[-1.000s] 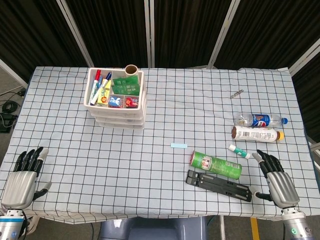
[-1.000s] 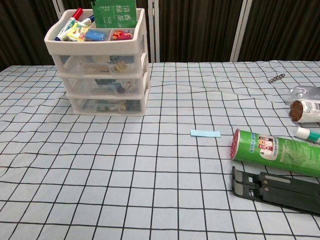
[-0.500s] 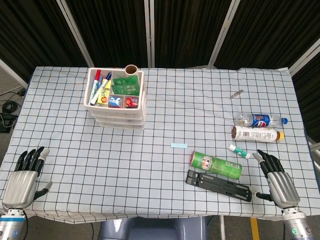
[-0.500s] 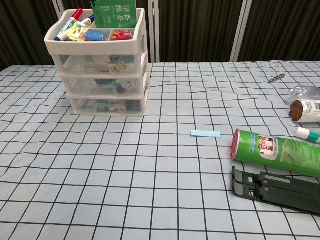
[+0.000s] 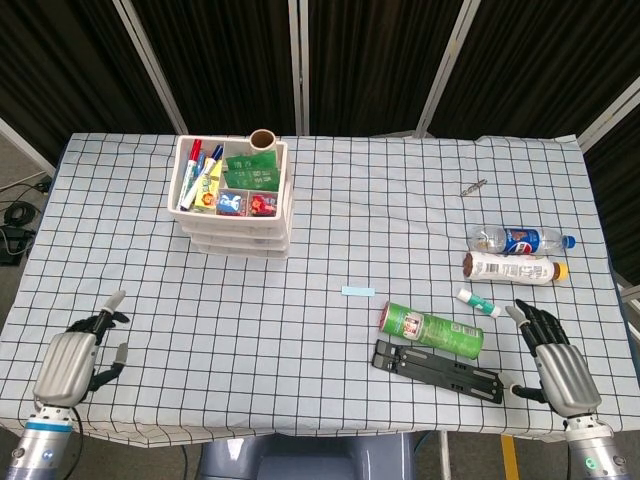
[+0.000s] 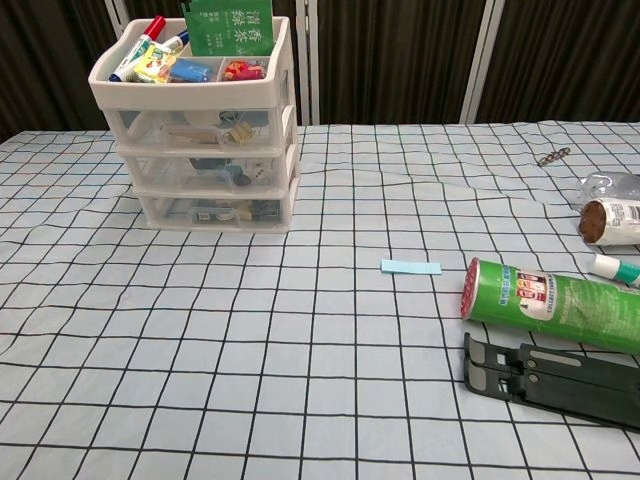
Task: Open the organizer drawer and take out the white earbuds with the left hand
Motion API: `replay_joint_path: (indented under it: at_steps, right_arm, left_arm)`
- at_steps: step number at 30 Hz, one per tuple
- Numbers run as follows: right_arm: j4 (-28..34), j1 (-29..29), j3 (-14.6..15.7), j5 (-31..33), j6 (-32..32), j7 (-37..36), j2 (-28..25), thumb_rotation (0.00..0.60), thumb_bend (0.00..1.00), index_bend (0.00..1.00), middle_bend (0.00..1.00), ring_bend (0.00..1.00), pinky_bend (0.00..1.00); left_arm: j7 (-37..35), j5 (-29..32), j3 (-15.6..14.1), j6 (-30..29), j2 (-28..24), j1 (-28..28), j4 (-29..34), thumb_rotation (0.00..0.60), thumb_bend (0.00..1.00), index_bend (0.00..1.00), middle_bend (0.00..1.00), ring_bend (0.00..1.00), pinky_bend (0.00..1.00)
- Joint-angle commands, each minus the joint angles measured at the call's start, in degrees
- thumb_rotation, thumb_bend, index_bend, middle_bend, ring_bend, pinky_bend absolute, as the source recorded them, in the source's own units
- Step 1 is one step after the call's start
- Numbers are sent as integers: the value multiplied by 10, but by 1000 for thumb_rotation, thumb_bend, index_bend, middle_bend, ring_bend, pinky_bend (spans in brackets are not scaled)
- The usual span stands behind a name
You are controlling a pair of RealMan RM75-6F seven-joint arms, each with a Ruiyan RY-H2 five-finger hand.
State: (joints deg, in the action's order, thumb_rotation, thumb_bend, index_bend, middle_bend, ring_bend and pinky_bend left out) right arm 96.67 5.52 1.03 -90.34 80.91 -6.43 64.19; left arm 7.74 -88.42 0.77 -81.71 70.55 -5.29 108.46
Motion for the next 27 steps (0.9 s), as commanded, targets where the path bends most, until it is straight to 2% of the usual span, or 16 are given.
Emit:
replay_joint_path:
  at_steps: [1,4,8,14,22,27]
  right_arm:
    - [0,0,0,0,-1,-1,0,600,111,0,0,0,0]
    - [1,0,0,0,-1,-4,-2,600,111,0,0,0,0]
    - [2,0,-1,0,1,-12,-5,600,111,0,0,0,0]
    - [2,1,-2,3,-2,-25,-10,600,111,0,0,0,0]
    - [-1,5,-5,13,-11,-45,-15,600,111,0,0,0,0]
    - [-2,5,-7,14,-11,-55,-18,600,111,0,0,0,0]
  left_arm:
    - [-100,9,17,43,30,-34,7,600,722,0,604,585,527]
    - [-162,39,30,82,34,-55,22,600,749,0,641,614,551]
    - [-224,102,61,141,33,-89,36,600,780,0,673,637,578]
    - [-295,204,114,240,34,-146,14,600,813,0,707,662,591]
    - [-305,279,141,317,53,-201,-33,600,813,0,715,668,593]
    - [-299,317,149,340,66,-223,-57,600,813,0,718,672,593]
